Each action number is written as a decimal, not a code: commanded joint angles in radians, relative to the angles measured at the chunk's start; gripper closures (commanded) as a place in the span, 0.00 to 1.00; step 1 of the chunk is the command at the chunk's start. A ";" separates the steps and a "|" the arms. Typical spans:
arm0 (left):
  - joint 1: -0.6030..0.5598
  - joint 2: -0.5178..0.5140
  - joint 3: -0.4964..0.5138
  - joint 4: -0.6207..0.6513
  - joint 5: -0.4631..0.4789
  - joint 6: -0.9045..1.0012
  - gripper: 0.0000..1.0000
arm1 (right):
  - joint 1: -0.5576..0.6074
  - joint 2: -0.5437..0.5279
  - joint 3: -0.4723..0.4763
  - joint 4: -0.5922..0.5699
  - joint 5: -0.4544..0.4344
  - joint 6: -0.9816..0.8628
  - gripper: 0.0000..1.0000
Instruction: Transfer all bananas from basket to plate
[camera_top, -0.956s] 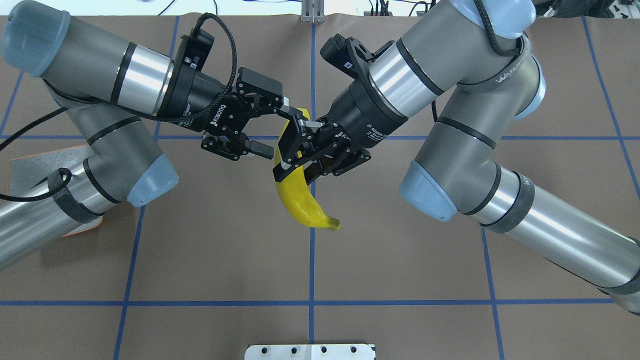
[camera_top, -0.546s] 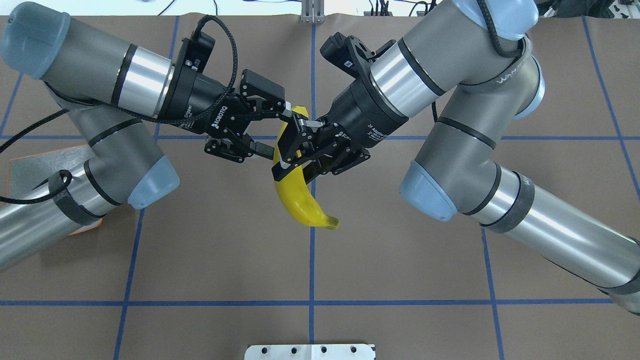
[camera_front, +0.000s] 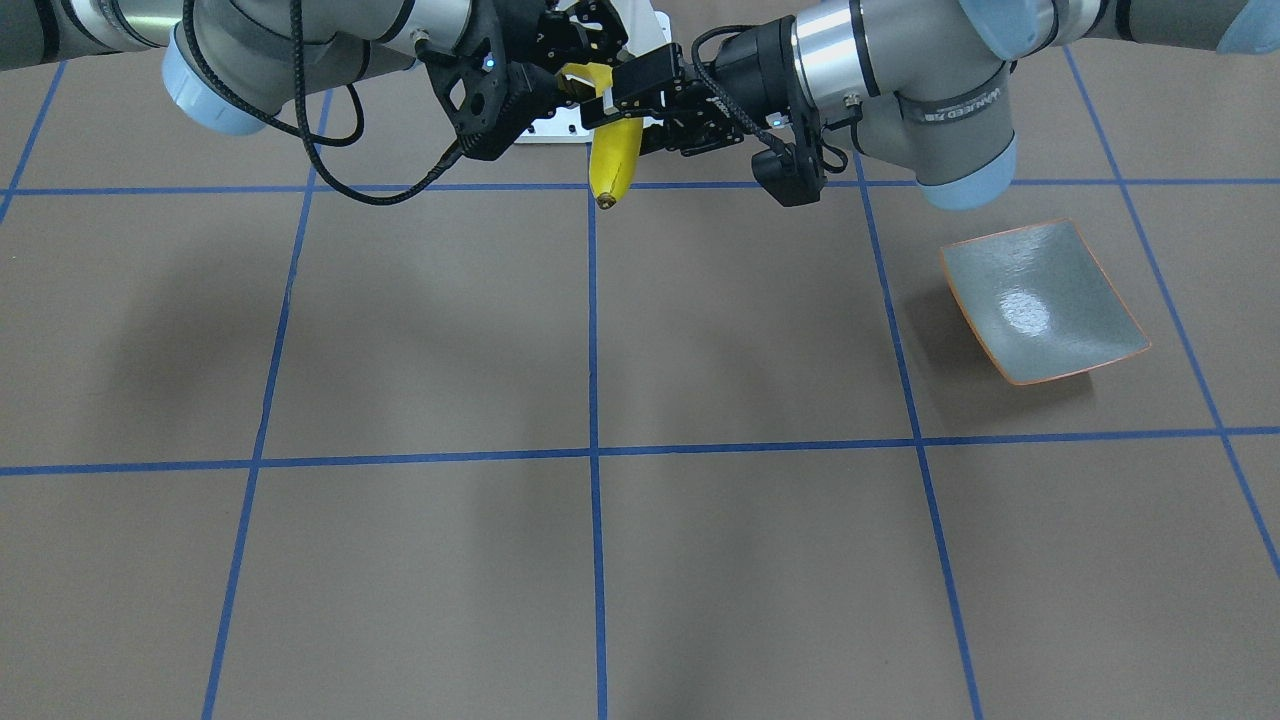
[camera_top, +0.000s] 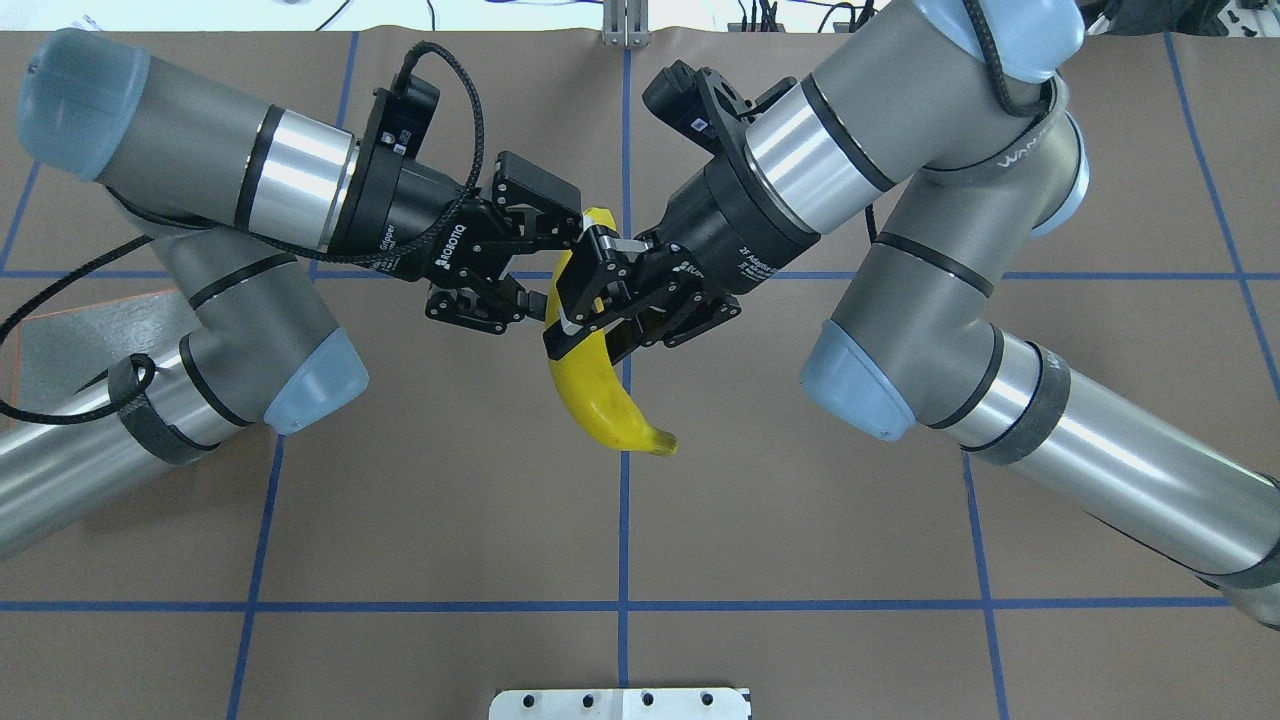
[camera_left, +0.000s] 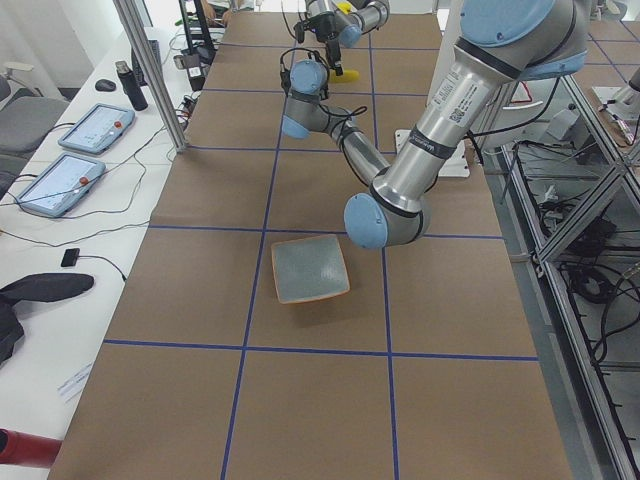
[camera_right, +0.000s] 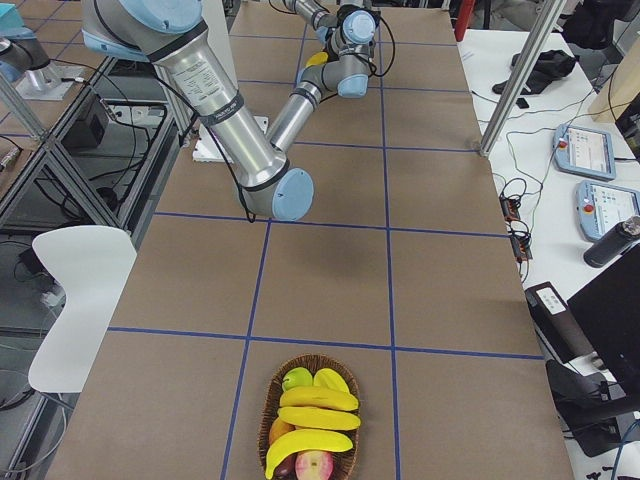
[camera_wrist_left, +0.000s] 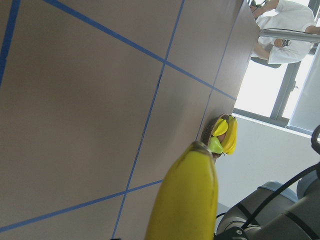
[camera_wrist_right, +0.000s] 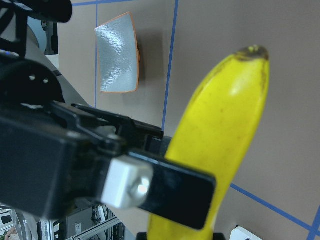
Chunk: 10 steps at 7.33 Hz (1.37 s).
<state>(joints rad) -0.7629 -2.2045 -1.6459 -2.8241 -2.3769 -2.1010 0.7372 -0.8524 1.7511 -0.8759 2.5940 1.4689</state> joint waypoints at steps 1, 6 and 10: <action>0.002 0.000 0.000 -0.015 0.004 -0.001 0.24 | 0.002 -0.002 -0.001 0.015 0.000 0.004 1.00; 0.002 0.012 -0.009 -0.032 0.004 0.001 1.00 | 0.002 -0.002 0.001 0.031 0.000 0.004 1.00; 0.002 0.028 -0.032 -0.031 0.004 -0.016 1.00 | 0.002 -0.008 0.002 0.055 -0.015 0.002 0.00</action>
<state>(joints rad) -0.7608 -2.1785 -1.6727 -2.8549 -2.3731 -2.1095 0.7395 -0.8582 1.7523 -0.8338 2.5901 1.4713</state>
